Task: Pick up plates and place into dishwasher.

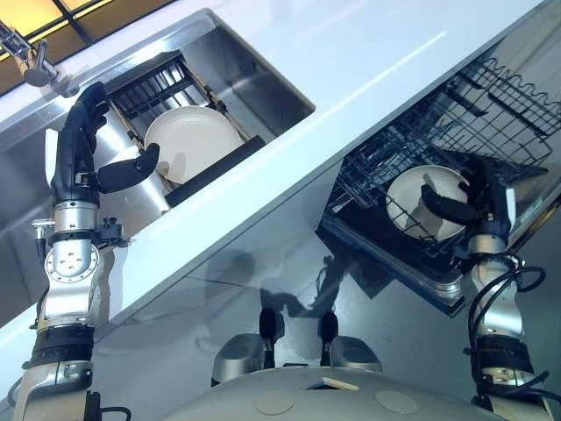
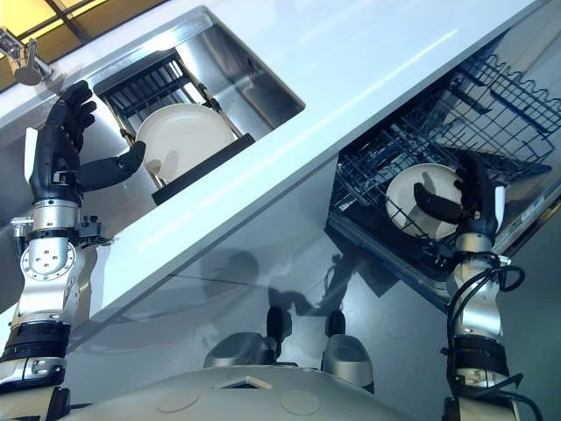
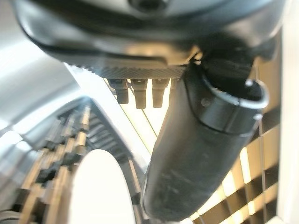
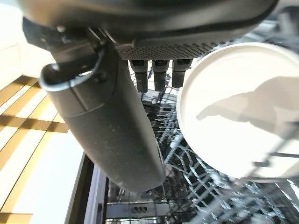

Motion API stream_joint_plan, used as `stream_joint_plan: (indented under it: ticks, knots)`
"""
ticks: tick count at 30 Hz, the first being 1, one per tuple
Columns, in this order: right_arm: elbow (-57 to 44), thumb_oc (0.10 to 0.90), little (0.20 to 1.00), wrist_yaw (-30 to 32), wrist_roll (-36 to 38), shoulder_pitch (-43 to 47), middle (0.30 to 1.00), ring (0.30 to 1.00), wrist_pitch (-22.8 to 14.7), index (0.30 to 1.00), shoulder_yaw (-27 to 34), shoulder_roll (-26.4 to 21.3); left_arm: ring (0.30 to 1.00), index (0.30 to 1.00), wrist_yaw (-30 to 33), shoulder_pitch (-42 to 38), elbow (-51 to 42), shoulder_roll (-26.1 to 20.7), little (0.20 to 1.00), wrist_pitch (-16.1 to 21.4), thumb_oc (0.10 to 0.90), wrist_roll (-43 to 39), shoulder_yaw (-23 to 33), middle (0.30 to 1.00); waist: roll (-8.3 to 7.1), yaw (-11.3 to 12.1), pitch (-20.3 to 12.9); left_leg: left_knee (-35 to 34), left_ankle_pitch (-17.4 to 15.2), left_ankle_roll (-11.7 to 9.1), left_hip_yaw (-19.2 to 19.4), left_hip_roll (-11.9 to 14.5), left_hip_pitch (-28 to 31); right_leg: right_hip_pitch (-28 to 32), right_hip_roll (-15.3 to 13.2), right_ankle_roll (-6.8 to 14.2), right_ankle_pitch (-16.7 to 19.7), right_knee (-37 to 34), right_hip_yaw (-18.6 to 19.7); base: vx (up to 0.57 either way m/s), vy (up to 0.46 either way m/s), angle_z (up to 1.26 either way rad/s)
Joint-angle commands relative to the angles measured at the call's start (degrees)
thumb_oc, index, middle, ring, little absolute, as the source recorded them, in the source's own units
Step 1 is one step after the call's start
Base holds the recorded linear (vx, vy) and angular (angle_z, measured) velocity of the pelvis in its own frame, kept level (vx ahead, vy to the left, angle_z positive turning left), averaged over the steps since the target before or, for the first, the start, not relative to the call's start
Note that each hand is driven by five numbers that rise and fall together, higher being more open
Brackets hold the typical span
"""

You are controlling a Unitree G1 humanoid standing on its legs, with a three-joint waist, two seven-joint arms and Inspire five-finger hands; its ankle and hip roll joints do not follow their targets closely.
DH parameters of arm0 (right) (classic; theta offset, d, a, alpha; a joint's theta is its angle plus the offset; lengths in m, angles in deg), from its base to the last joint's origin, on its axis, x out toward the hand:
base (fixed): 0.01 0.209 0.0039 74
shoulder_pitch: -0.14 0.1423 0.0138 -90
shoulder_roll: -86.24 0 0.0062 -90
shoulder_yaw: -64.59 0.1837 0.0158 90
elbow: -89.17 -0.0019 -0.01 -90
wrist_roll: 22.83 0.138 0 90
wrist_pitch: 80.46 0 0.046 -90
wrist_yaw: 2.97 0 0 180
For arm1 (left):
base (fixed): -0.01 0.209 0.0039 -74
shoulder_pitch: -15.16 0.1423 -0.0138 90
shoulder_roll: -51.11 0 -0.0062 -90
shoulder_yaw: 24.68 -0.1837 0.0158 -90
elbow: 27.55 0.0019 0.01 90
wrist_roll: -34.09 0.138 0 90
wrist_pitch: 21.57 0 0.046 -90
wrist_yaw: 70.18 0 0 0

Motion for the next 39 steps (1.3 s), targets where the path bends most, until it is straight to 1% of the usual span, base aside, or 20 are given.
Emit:
stream_joint_plan:
  ticks: [1, 3, 4, 6, 7, 11, 15, 18, 20, 22, 25, 27, 31, 33, 36, 39]
  knots:
    - [-5.0, 0.8, 0.9, -4.5, 3.2, 0.2, 0.9, 0.9, -9.3, 0.9, -1.4, -2.2, 0.9, 0.9, 1.1, -2.5, 0.7, -3.1, 0.9, -0.4, 0.8, -1.6, 3.5, 0.9, 1.04, -1.4, -9.0, 3.5, -6.5, 1.0, 1.4, -3.2, -2.3, -5.2, 3.3, 1.5, -7.0, 7.8, -1.1, -0.04, 0.041, -0.14]
    - [-5.9, 0.8, 0.9, -6.4, 4.3, -0.1, 0.9, 0.9, -10.0, 0.9, -2.7, -1.4, 0.9, 0.9, 1.5, -3.9, 2.0, -4.0, 0.9, -2.0, 0.8, -1.1, 3.1, 0.9, 1.37, -2.0, -9.0, 3.9, -6.8, 1.1, 1.7, -3.3, -2.2, -5.2, 3.2, 1.6, -7.0, 7.9, -0.8, -0.03, 0.047, -0.15]
    - [-6.2, 0.8, 0.9, -7.5, 6.2, -0.2, 0.9, 0.9, -9.8, 0.9, -3.3, -1.0, 0.9, 0.9, 2.0, -4.7, 2.8, -4.9, 0.9, -2.8, 0.8, -1.5, 3.0, 0.9, 1.58, -2.3, -9.0, 3.9, -6.9, 1.2, 1.9, -3.3, -2.2, -5.3, 3.1, 1.7, -6.9, 7.8, -0.6, -0.02, 0.051, -0.11]
    - [-6.4, 0.8, 0.9, -8.5, 5.0, -0.5, 0.9, 0.9, -10.7, 0.9, -4.3, -0.4, 0.9, 0.9, 2.8, -6.0, 4.1, -6.3, 0.9, -4.3, 0.8, -1.5, 2.9, 0.9, 1.8, -2.6, -9.1, 4.1, -7.1, 1.2, 2.2, -3.4, -2.2, -5.4, 3.0, 1.8, -6.9, 7.7, -0.4, -0.02, 0.059, -0.08]
    - [-6.9, 0.8, 0.9, -8.7, 4.6, -0.9, 0.9, 0.9, -11.2, 0.9, -5.7, -0.3, 0.9, 0.9, 3.7, -7.1, 5.5, -8.2, 0.9, -5.4, 0.8, -1.5, 3.0, 0.9, 2.16, -3.0, -9.2, 4.2, -7.1, 1.3, 2.5, -3.5, -2.3, -5.5, 2.8, 1.9, -6.8, 7.7, -0.2, -0.01, 0.082, -0.1]
    - [-7.9, 0.8, 0.9, -11.8, 1.9, -2.2, 0.9, 0.9, -10.7, 0.9, -8.8, -0.7, 0.9, 0.9, 4.4, -10.0, 9.6, -13.2, 0.9, -8.2, 0.8, -1.2, 2.9, 0.9, 2.85, -3.8, -9.1, 4.7, -7.4, 1.5, 3.1, -3.7, -2.7, -6.1, 2.4, 2.2, -6.7, 7.6, 0.3, 0.0, 0.083, -0.13]
    - [-8.9, 0.8, 0.9, -13.2, 3.5, -3.3, 0.9, 0.9, -9.2, 0.9, -11.6, -1.4, 0.9, 0.9, 2.1, -12.2, 13.7, -18.3, 0.9, -11.9, 0.8, -2.0, 2.5, 0.9, 3.43, -4.3, -8.3, 5.8, -8.0, 1.9, 3.7, -4.0, -3.4, -6.8, 1.9, 2.5, -6.6, 8.0, 0.7, 0.0, 0.091, -0.05]
    - [-10.6, 0.8, 0.9, -13.4, 4.2, -3.8, 0.9, 0.9, -9.4, 0.9, -13.4, -2.2, 0.9, 0.9, 0.2, -13.3, 16.6, -21.5, 0.9, -15.4, 0.8, -1.0, 1.4, 0.9, 3.95, -4.7, -7.4, 6.6, -8.3, 2.3, 4.1, -4.2, -3.9, -7.6, 1.5, 2.8, -6.5, 8.8, 1.1, 0.0, 0.112, -0.05]
    - [-11.6, 0.8, 0.9, -13.3, 4.9, -3.9, 0.9, 0.9, -9.7, 0.9, -14.5, -2.7, 0.9, 0.9, -0.9, -14.1, 19.2, -23.3, 0.9, -16.3, 0.8, -1.1, 0.4, 0.9, 4.32, -5.0, -6.8, 6.9, -8.4, 2.6, 4.2, -4.5, -4.3, -8.4, 1.3, 3.1, -6.5, 9.4, 1.4, 0.0, 0.132, -0.1]
    - [-12.2, 0.8, 0.9, -12.7, 3.0, -4.1, 0.9, 0.9, -11.1, 0.9, -15.3, -2.8, 0.9, 0.9, -1.1, -14.5, 21.0, -24.7, 0.9, -17.3, 0.8, -0.4, -0.1, 0.9, 4.72, -5.2, -6.2, 6.6, -8.3, 2.9, 4.3, -4.8, -4.5, -9.2, 1.1, 3.5, -6.4, 10.1, 1.7, 0.02, 0.144, -0.14]
    - [-13.0, 0.8, 0.9, -11.6, 1.4, -4.3, 0.9, 0.9, -11.3, 0.9, -16.5, -3.5, 0.9, 0.9, -2.8, -15.0, 22.9, -26.5, 0.9, -17.7, 0.8, -0.5, -0.5, 0.9, 5.15, -5.4, -5.4, 6.1, -7.9, 3.3, 4.6, -5.1, -5.1, -10.6, 0.6, 4.1, -6.1, 10.9, 2.3, 0.01, 0.146, -0.09]
    - [-12.9, 0.8, 0.9, -11.1, 0.8, -4.0, 0.9, 0.9, -11.1, 0.9, -17.2, -4.1, 0.9, 0.9, -3.8, -15.8, 23.5, -27.3, 0.9, -17.5, 0.8, -2.2, -1.4, 0.9, 5.29, -5.5, -4.4, 5.8, -7.7, 3.6, 4.7, -5.4, -5.9, -12.3, 0.1, 4.7, -5.4, 11.7, 2.7, -0.04, 0.156, -0.11]
    - [-11.9, 0.8, 0.9, -9.1, -0.5, -2.8, 0.9, 0.9, -11.7, 0.9, -18.6, -4.7, 0.9, 0.9, -3.8, -18.0, 22.9, -27.9, 0.9, -16.8, 0.8, -3.9, -2.9, 0.9, 5.45, -5.7, -1.9, 6.6, -7.7, 4.1, 5.6, -5.9, -8.2, -15.9, -0.5, 5.5, -4.2, 13.6, 3.6, -0.06, 0.147, -0.08]
    - [-11.6, 0.8, 0.9, -8.6, -0.6, -2.5, 0.9, 0.9, -11.9, 0.9, -18.9, -4.9, 0.9, 0.9, -3.6, -18.7, 22.4, -28.0, 0.9, -16.9, 0.8, -4.0, -3.4, 0.9, 5.53, -5.6, -1.2, 6.9, -7.6, 4.2, 5.9, -6.0, -8.9, -16.9, -0.5, 5.7, -3.9, 14.0, 3.9, -0.04, 0.112, -0.11]
    - [-10.9, 0.8, 0.9, -7.8, -1.7, -2.0, 0.9, 0.9, -11.8, 0.9, -19.2, -4.8, 0.9, 0.9, -1.9, -19.6, 21.3, -28.0, 0.9, -15.5, 0.8, -5.3, -3.9, 0.9, 5.78, -5.7, 0.3, 7.1, -7.1, 4.2, 6.2, -6.1, -10.4, -18.8, -0.5, 5.8, -3.3, 14.8, 4.4, -0.04, 0.123, -0.07]
    - [-10.1, 0.8, 0.9, -6.1, -2.9, -1.9, 0.9, 0.9, -12.5, 0.9, -20.1, -4.8, 0.9, 0.9, 4.5, -21.8, 19.4, -28.2, 0.9, -14.3, 0.8, -6.3, -4.3, 0.9, 5.89, -5.6, 1.2, 7.0, -6.5, 4.2, 6.4, -6.0, -11.6, -20.1, -0.4, 5.6, -3.0, 15.1, 4.6, -0.02, 0.089, -0.04]
